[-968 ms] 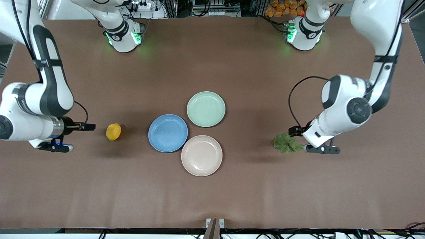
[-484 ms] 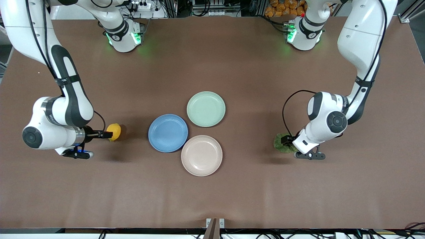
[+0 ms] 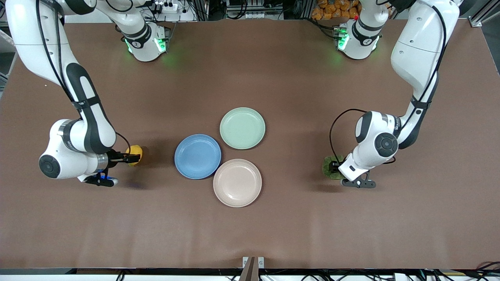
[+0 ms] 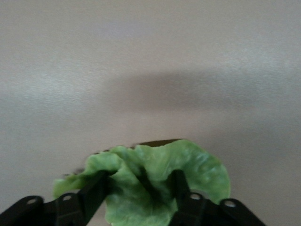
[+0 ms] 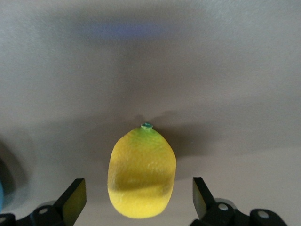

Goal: Place lemon and lettuce in plates
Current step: 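Close the right gripper on the lemon while the left gripper grasps the lettuce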

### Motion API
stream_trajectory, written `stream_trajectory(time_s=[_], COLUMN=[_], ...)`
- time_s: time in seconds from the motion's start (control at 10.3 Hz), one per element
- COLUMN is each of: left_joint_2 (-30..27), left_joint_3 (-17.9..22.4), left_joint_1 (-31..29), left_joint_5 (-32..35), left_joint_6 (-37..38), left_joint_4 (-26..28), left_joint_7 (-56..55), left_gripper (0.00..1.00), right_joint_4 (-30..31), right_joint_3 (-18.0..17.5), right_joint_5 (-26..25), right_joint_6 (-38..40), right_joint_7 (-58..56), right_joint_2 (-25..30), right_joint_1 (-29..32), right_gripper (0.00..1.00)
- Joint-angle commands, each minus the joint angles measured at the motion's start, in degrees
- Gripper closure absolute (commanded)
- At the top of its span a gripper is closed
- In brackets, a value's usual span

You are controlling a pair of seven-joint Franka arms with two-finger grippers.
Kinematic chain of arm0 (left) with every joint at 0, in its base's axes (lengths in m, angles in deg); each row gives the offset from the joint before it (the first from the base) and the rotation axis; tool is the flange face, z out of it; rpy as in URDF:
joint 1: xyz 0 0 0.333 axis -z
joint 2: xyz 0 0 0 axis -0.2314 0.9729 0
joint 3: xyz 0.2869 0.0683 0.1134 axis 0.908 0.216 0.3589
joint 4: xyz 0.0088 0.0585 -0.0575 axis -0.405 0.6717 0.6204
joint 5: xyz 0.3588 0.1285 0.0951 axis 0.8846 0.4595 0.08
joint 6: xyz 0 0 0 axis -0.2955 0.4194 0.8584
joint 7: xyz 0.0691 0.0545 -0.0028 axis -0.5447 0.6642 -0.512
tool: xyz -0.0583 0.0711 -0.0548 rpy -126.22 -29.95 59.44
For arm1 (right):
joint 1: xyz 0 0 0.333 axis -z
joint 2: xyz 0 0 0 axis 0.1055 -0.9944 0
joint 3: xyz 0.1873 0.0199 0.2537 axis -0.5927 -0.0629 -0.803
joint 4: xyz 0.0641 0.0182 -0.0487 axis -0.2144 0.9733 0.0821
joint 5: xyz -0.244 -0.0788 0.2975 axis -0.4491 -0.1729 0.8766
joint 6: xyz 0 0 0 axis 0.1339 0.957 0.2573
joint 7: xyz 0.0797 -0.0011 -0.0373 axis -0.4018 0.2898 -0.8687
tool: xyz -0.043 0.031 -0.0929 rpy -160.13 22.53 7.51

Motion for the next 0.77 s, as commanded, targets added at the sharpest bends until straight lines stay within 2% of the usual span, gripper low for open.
stream_trajectory(time_s=[0.0, 0.1, 0.19, 0.29, 0.48, 0.58, 0.68], left_joint_2=[0.4, 0.1, -0.4, -2.2, -5.2, -6.2, -6.4], left_joint_3=[-0.3, -0.3, -0.3, -0.3, -0.6, -0.7, -0.8], left_joint_1=[0.8, 0.8, 1.6, 2.6, 6.9, 9.5, 12.0], left_joint_5=[1.6, 1.8, 1.9, 1.9, 1.9, 1.8, 1.2], left_joint_6=[-1.3, -1.3, -1.0, 0.2, 4.7, 7.6, 9.8], left_joint_4=[0.5, 0.5, 0.4, 0.4, -2.5, -5.5, -9.2], left_joint_7=[-3.6, -3.9, -4.4, -5.3, -9.4, -11.7, -14.0], left_gripper=[1.0, 1.0, 1.0, 1.0, 1.0, 1.0, 1.0], right_joint_4=[0.6, 0.6, 0.6, 0.5, 0.4, -0.2, -3.3], right_joint_3=[-0.2, -0.1, -0.1, -0.1, -0.1, -0.3, -1.4], right_joint_5=[1.4, 2.0, 3.2, 3.6, 3.6, 3.6, 3.7], right_joint_6=[-0.6, -0.7, -0.7, -0.7, 0.1, 1.3, 4.7], right_joint_7=[-0.5, -0.5, -0.5, -0.5, -0.9, -0.6, 0.6], right_joint_2=[-0.9, -0.9, -0.9, -0.9, 0.1, 0.8, 1.5], right_joint_1=[0.4, 0.2, 0.3, 0.2, 0.1, 0.0, -0.2], right_gripper=[0.0, 0.0, 0.17, 0.45, 0.87, 1.0, 1.0])
